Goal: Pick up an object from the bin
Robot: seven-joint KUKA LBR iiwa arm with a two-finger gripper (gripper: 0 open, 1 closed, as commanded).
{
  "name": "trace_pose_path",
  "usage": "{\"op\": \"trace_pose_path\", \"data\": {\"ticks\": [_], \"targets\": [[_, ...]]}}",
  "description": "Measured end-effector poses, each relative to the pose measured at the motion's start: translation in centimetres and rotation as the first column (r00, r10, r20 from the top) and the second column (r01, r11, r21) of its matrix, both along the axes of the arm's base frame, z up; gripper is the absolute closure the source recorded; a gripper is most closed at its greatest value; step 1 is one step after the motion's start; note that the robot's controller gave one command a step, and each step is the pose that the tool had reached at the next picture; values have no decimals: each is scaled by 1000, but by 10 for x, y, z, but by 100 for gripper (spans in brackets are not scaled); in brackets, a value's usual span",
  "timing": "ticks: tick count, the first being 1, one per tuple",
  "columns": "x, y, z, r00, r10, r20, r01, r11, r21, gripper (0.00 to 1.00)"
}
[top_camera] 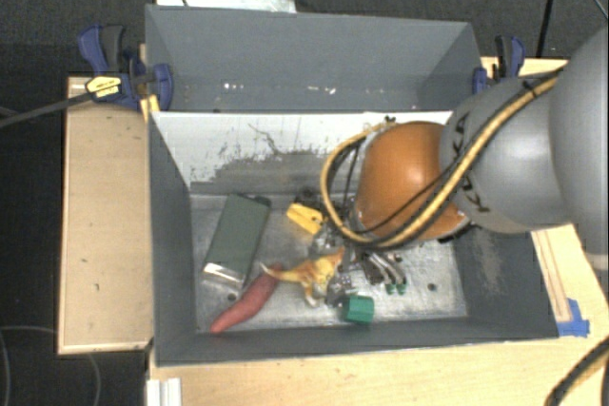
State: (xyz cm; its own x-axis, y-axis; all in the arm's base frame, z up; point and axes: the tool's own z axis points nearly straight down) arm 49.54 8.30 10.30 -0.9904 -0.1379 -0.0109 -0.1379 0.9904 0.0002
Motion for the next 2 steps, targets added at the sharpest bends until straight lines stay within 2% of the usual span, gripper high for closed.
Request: {"op": "trace_pose_path", "data": {"ticks": [1, 2], "targets": [[0, 0, 0, 1000, -1, 0, 1, 1000, 0, 100], [-11, 1, 147, 1000, -23, -7, 23, 1000, -1, 100]]}}
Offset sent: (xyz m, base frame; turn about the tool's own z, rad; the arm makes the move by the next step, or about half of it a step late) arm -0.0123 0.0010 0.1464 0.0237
